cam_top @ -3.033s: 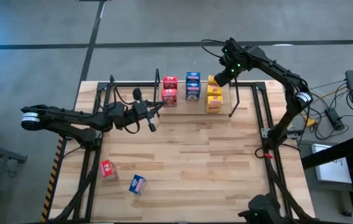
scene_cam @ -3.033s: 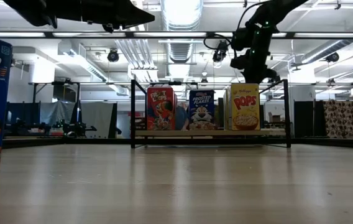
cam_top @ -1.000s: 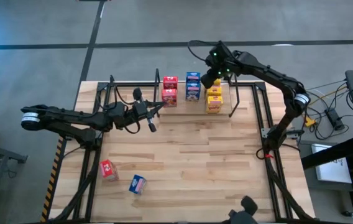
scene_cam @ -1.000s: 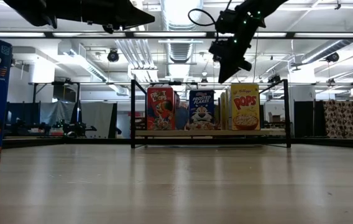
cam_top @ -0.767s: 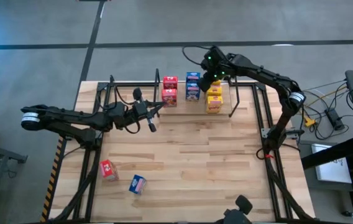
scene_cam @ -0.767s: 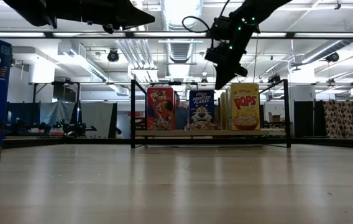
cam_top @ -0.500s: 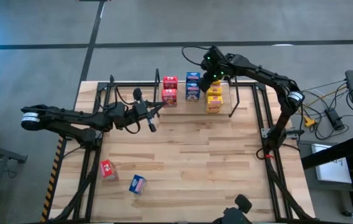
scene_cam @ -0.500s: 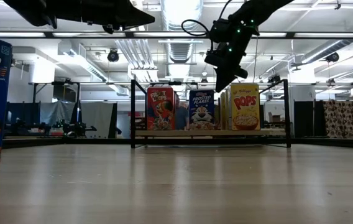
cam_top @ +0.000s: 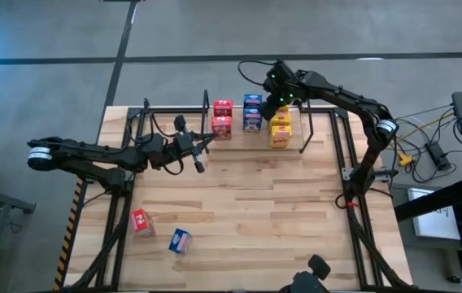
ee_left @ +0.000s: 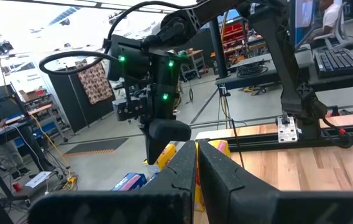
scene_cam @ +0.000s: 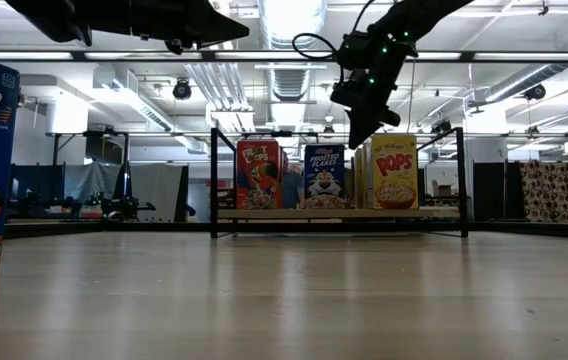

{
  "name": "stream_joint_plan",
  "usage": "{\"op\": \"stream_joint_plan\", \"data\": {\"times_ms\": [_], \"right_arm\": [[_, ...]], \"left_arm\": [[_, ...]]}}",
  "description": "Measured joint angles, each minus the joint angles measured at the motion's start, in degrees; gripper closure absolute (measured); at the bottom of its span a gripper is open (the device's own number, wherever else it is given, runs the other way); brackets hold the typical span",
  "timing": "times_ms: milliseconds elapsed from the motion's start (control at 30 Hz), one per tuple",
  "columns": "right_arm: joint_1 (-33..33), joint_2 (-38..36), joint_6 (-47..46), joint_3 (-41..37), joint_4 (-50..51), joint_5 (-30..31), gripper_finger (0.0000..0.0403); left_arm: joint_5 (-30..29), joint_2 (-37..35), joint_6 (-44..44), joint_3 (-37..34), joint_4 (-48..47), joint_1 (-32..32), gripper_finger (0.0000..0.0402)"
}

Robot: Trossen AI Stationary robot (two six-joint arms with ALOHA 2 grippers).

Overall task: Stack cereal on shelf
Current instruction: Adjust the top yellow cereal box on the shelf

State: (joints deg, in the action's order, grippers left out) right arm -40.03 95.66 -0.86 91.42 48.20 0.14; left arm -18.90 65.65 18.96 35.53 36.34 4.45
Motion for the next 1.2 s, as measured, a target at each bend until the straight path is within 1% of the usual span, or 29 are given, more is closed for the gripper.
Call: {"op": "stream_joint_plan", "data": {"times_ms": [1200], "right_arm": [[0.02,0.02,-0.04,-0.02,1.65,0.04,0.0394]], "left_arm": [[-0.01,0.00,0.00,0.00,0.00,-0.02,0.0401]]}}
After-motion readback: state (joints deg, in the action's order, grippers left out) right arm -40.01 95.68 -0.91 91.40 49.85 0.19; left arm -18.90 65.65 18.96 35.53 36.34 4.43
